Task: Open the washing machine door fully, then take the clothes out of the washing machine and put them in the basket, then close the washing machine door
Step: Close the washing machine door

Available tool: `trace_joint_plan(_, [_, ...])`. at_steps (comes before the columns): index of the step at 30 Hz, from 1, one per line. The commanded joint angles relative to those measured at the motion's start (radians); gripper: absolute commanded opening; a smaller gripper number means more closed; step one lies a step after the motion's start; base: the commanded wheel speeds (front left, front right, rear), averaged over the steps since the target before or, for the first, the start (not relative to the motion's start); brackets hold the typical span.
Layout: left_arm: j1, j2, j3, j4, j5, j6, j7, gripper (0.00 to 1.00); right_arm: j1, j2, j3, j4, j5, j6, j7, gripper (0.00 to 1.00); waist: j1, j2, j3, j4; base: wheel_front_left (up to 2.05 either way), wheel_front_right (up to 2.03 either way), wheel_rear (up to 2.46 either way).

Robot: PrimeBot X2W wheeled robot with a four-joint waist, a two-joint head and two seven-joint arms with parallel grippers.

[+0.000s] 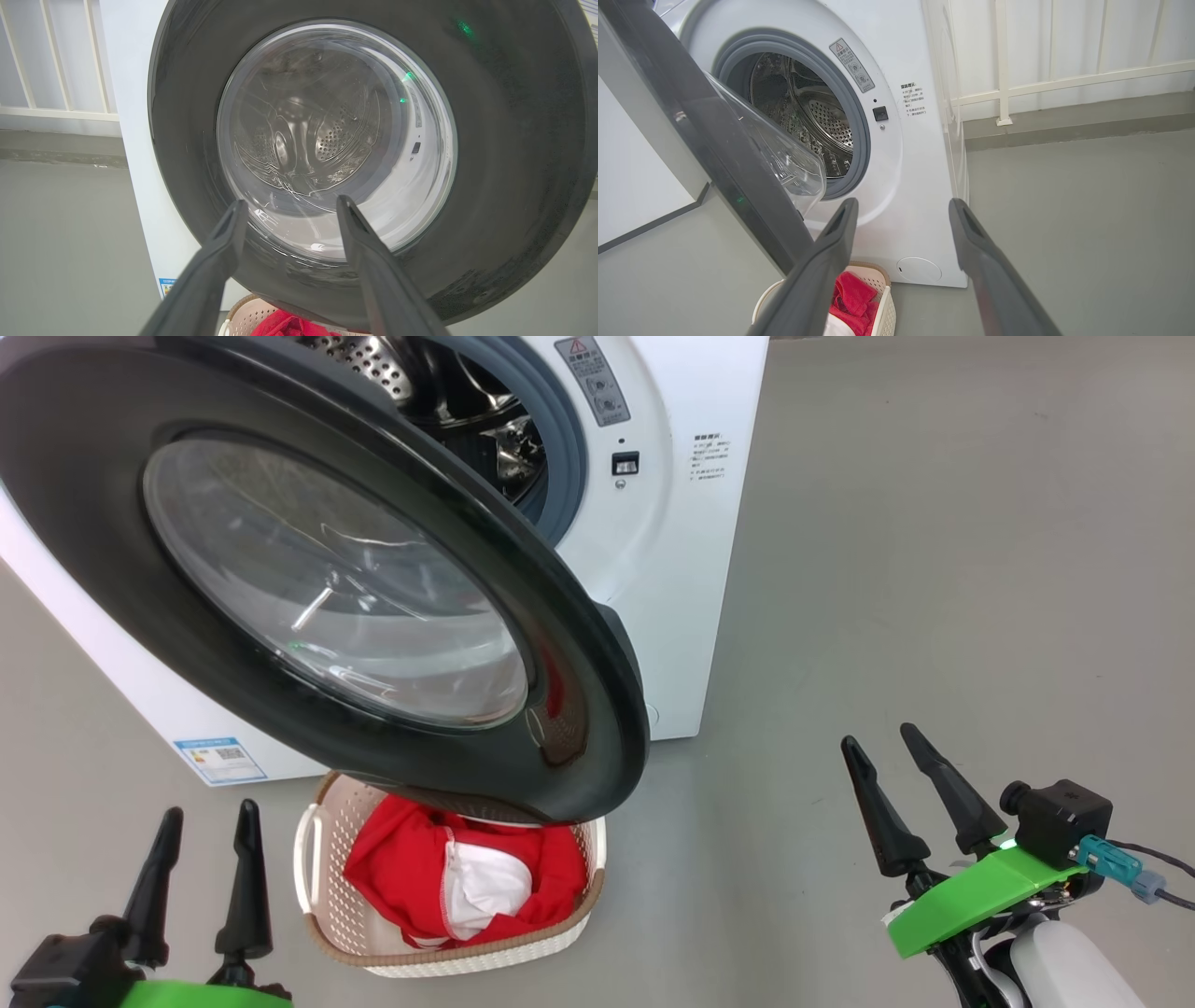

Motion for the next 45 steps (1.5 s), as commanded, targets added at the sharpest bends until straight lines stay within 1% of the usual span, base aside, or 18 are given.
trace_joint_plan(1, [-0.011,0.014,0.038,-0.023,0.013,-0.003,-0.012,1.00,-0.017,-0.008,0.021,-0.023,-0.002,0.002,-0.012,1.00,0.0000,0.0000,0.001,0.000,0.00,0.00,0.00])
trace_joint_plan(16, [-0.006,-0.001,0.044,-0.018,0.027,-0.012,-0.012,1.00,-0.014,-0.010,0.022,-0.027,-0.002,0.002,-0.012,1.00,0.0000,0.0000,-0.008,0.004,0.00,0.00,0.00])
trace_joint_plan(17, [-0.006,-0.002,0.044,-0.017,0.027,-0.013,-0.012,1.00,-0.014,-0.010,0.023,-0.029,-0.002,0.002,-0.012,0.93,0.0000,0.0000,-0.009,0.005,0.00,0.00,0.00])
trace_joint_plan(18, [-0.005,-0.002,0.044,-0.017,0.028,-0.014,-0.012,1.00,-0.014,-0.011,0.024,-0.031,-0.002,0.002,-0.012,0.73,0.0000,0.0000,-0.010,0.006,0.00,0.00,0.00])
trace_joint_plan(19, [-0.005,-0.003,0.044,-0.017,0.029,-0.014,-0.012,1.00,-0.015,-0.012,0.025,-0.034,-0.002,0.002,-0.012,0.46,0.0000,0.0000,-0.011,0.007,0.00,0.00,0.00])
trace_joint_plan(20, [-0.005,-0.003,0.044,-0.017,0.029,-0.015,-0.012,1.00,-0.014,-0.013,0.025,-0.036,-0.003,0.002,-0.012,0.30,0.0000,0.0000,-0.011,0.008,0.00,0.00,0.00])
trace_joint_plan(21, [-0.005,-0.003,0.044,-0.017,0.030,-0.016,-0.012,1.00,-0.014,-0.013,0.024,-0.040,-0.003,0.002,-0.012,0.00,0.0000,0.0000,-0.012,0.010,0.00,0.00,0.00])
trace_joint_plan(27, [-0.001,-0.004,0.046,-0.018,0.031,-0.018,-0.012,1.00,-0.021,-0.010,0.017,-0.056,-0.005,0.002,-0.012,0.00,0.0000,0.0000,-0.016,0.019,0.00,0.00,0.00])
trace_joint_plan(33, [0.001,-0.011,0.042,-0.014,0.032,-0.022,-0.012,1.00,-0.070,0.003,0.038,-0.090,0.016,0.002,-0.012,0.00,0.0000,0.0000,-0.024,0.033,0.00,0.00,0.00])
trace_joint_plan(45, [0.010,-0.022,0.037,-0.006,0.034,-0.027,-0.012,1.00,-0.119,0.011,0.100,-0.189,0.053,0.002,-0.012,0.00,0.0000,0.0000,-0.040,0.116,0.00,0.00,0.00])
